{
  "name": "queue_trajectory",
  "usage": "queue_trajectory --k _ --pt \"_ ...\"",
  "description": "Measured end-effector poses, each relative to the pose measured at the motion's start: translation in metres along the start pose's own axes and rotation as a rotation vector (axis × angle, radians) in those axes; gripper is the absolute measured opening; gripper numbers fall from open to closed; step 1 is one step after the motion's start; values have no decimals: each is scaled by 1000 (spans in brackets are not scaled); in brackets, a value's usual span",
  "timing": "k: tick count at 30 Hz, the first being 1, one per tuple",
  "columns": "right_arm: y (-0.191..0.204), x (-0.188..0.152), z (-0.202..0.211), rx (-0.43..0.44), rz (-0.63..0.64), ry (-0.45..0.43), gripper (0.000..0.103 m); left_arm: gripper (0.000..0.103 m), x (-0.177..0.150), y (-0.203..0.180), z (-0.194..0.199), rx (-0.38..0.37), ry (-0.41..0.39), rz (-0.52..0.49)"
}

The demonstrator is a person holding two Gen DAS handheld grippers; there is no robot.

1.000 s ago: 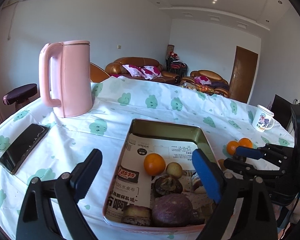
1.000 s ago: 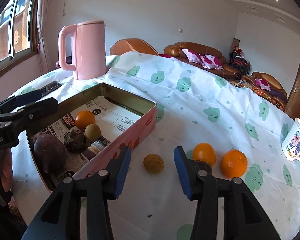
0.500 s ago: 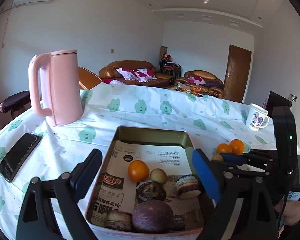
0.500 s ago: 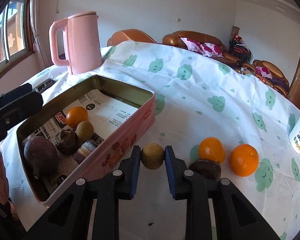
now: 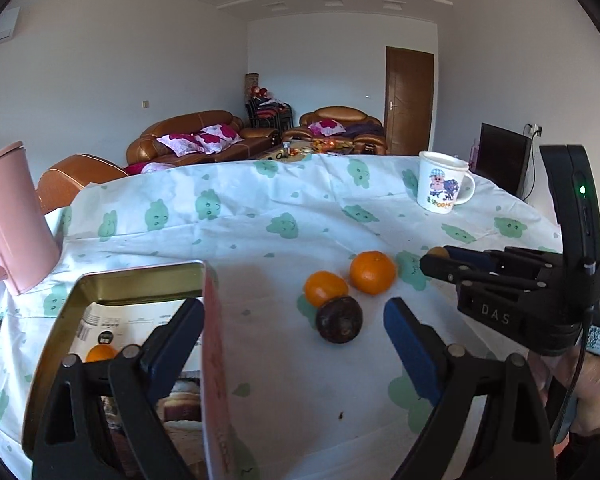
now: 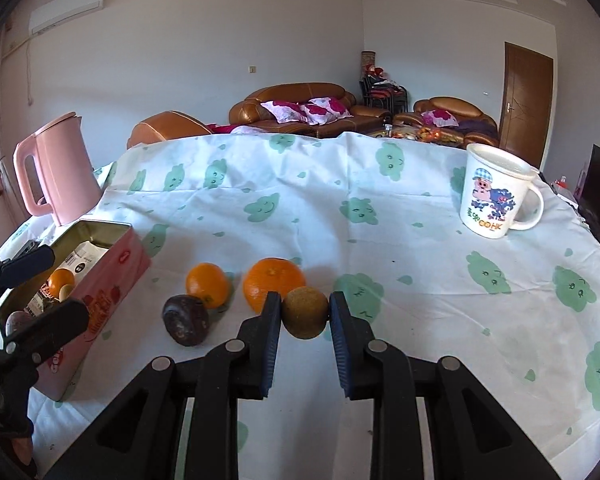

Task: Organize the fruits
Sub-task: 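Grasp the dark round plum with the left tool, then lift the plum and yellow-green fruit and carry both over the tin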

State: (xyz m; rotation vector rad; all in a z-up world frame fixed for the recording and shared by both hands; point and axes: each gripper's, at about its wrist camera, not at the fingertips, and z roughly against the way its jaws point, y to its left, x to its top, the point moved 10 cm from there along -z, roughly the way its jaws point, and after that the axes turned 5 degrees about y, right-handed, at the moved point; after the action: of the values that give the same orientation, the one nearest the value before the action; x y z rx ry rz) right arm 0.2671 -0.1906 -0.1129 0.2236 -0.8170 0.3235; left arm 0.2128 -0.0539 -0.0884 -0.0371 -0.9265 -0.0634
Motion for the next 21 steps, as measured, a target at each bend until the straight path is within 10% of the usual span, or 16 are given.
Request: queue_trajectory --k 10,13,21 --pt "-1 -1 1 14 1 -4 26 71 -12 -32 -59 -77 203 13" --pt "-2 -1 1 14 -4 -5 26 51 -19 -34 -71 -95 265 20" --pt "2 2 10 47 8 -45 26 39 -16 -32 -64 -123 230 41"
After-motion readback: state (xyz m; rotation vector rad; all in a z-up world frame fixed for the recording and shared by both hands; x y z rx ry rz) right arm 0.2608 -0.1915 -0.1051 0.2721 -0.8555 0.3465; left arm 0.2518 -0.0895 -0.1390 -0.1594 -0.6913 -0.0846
